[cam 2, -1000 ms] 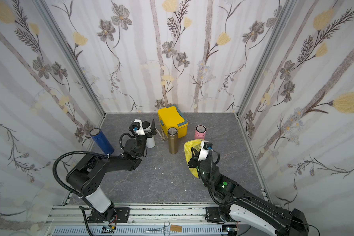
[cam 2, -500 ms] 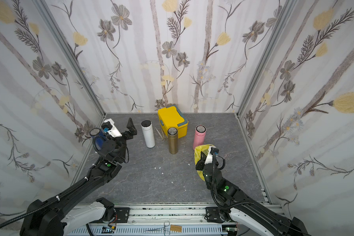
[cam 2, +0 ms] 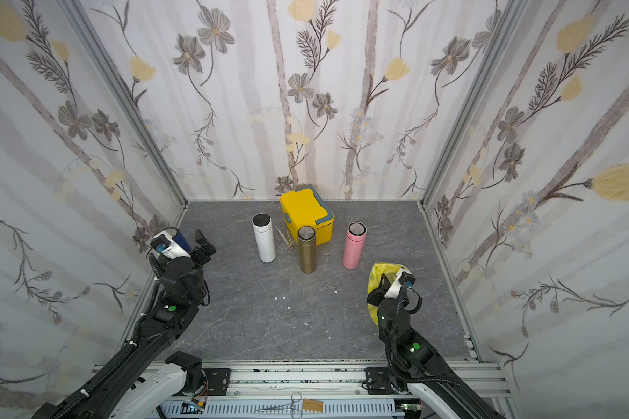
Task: Wipe the surface of the thermos
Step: Pick up the thermos from the center of the board.
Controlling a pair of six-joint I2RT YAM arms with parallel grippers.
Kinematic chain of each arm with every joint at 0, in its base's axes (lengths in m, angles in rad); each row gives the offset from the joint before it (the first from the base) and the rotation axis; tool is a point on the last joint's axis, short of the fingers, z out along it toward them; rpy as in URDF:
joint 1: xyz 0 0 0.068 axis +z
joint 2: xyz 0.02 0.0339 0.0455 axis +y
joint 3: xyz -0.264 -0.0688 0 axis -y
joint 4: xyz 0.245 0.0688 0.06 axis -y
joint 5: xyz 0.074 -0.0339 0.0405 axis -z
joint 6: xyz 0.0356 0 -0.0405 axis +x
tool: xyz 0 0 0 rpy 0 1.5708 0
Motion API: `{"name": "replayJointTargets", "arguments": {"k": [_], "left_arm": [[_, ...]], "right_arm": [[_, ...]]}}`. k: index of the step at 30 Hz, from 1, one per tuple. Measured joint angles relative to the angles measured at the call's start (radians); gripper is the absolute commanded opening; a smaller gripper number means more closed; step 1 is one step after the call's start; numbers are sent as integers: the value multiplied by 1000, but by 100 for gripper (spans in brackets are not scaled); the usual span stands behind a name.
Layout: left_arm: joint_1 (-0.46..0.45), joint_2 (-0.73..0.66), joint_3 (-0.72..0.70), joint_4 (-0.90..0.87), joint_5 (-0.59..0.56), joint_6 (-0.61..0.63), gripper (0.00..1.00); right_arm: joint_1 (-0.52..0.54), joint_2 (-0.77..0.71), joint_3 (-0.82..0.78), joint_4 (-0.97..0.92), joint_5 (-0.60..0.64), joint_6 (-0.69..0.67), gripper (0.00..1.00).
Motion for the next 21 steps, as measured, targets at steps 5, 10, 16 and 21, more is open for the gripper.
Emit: {"name": "replayJointTargets", "arguments": {"k": [5,10,16,21], "left_arm": [[72,68,5,-35,-8,-36,100],[115,134,15,-62,-52,-71,100],[180,214,-10,31,-76,7,100],[217,310,-10,158,-55,92,100]], "right_arm": [[-34,13,-5,-9,-30,5,0],[-49,97,10,-8,-56,11,0],[-64,145,21,-2,-103,11,0],[-73,105,16,3,-119,8,0]]}}
